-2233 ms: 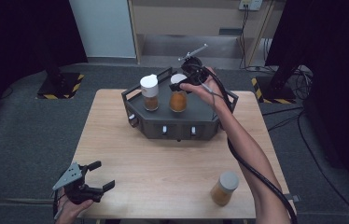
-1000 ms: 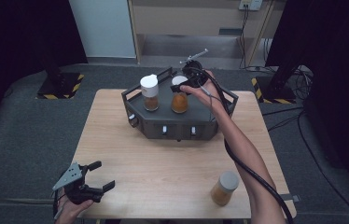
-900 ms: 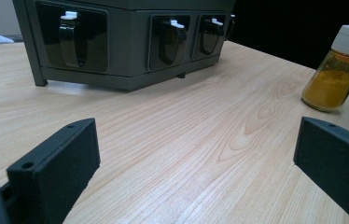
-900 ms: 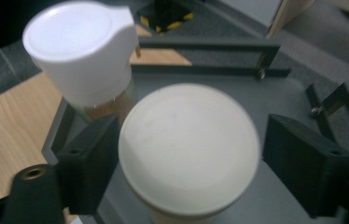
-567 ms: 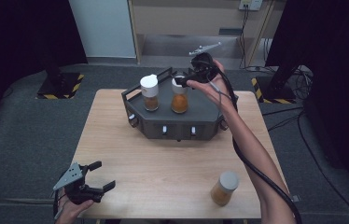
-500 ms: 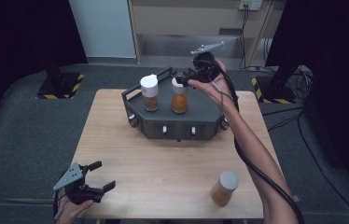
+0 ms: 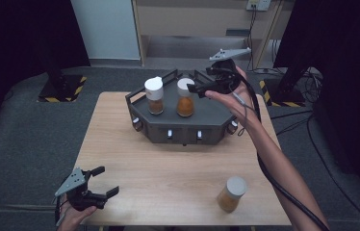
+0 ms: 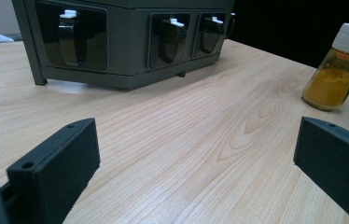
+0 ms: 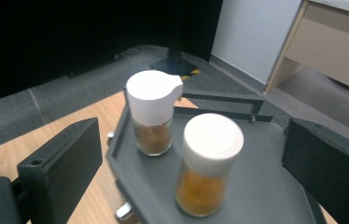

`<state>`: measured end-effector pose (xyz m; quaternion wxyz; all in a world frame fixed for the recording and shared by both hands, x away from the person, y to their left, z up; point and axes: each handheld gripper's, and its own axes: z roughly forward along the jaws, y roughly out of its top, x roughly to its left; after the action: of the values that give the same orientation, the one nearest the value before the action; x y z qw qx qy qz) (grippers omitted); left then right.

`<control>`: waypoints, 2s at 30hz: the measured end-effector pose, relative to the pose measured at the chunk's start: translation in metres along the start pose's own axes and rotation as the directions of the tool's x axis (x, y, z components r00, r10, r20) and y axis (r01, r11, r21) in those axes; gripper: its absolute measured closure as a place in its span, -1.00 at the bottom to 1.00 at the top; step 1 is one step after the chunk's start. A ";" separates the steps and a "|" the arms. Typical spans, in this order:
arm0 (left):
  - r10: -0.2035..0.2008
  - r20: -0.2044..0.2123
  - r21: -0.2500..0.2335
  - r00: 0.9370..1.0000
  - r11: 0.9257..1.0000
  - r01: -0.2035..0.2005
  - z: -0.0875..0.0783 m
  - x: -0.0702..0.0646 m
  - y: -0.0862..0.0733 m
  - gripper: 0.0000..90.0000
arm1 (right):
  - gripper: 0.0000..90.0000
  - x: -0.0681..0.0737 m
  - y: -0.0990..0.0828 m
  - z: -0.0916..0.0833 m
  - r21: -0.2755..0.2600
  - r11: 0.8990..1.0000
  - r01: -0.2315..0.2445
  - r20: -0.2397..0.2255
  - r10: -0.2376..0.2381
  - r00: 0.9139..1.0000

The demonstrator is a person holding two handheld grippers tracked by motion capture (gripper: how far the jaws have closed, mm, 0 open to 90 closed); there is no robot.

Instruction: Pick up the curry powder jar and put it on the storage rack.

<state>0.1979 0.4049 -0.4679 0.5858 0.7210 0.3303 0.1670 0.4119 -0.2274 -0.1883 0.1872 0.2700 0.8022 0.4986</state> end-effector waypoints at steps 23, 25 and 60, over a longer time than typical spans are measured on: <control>-0.007 0.002 -0.004 1.000 1.000 0.007 0.000 0.001 -0.001 -1.00 | -0.92 0.010 -0.096 -0.092 -0.058 0.997 -0.049 0.065 0.053 0.996; -0.007 0.001 -0.003 1.000 1.000 0.007 0.000 0.001 -0.001 -1.00 | -0.92 0.013 -0.107 -0.098 -0.061 0.997 -0.052 0.082 0.057 0.995; -0.001 -0.019 -0.004 1.000 1.000 0.001 -0.002 -0.001 0.000 -1.00 | -0.92 0.081 -0.265 -0.146 -0.078 0.984 -0.159 0.292 0.175 0.940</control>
<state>0.1953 0.4058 -0.4673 0.5841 0.7182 0.3358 0.1741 0.1995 -0.3736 -0.3662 0.2700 0.4039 0.7254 0.4877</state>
